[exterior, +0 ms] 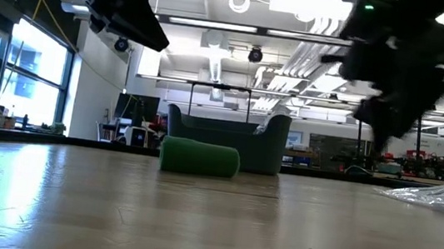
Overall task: Roll bandage
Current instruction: Open the transparent zip bag
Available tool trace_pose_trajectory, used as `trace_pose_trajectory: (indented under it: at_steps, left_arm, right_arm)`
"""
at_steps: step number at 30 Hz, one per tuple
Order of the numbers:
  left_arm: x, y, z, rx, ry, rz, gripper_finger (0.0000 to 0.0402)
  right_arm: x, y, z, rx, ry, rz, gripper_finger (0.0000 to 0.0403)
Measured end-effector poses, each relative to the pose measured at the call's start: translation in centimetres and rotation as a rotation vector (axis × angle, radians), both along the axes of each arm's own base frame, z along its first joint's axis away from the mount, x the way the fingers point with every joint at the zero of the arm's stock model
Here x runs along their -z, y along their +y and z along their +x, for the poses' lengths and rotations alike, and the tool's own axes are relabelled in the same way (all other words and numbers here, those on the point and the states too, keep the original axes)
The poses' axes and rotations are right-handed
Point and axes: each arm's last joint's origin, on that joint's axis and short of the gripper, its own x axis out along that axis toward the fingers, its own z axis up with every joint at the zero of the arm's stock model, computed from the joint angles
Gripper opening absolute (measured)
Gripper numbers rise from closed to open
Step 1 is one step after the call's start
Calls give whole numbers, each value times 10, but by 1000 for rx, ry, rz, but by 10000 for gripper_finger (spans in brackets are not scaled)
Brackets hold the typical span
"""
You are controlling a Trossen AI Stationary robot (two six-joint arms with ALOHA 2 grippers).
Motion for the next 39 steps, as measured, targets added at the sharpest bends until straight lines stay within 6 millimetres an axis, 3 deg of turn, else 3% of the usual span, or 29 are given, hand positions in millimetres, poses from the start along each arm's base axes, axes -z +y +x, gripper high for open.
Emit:
trace_pose_trajectory:
  at_steps: [5, 10, 12, 26, 31, 39]
  left_arm:
    - [-2, 8, 2, -68, -8, 68, 74]
    - [2, 10, 4, -71, 11, 78, 74]
    - [3, 9, 5, -64, 19, 90, 74]
    - [7, 7, 11, -78, -17, 52, 74]
    - [6, 4, 18, -51, -53, 52, 74]
    - [10, -4, 38, 11, -136, 80, 74]
  right_arm:
    - [21, 37, -35, 57, 87, 39, 215]
    - [36, 65, -47, 43, 49, -223, 215]
    - [42, 68, -52, 43, 41, -289, 215]
    - [80, 69, -66, 18, 25, -294, 209]
    - [78, 67, -56, 77, -88, -331, 157]
    - [75, 62, -48, 142, -144, -266, 10]
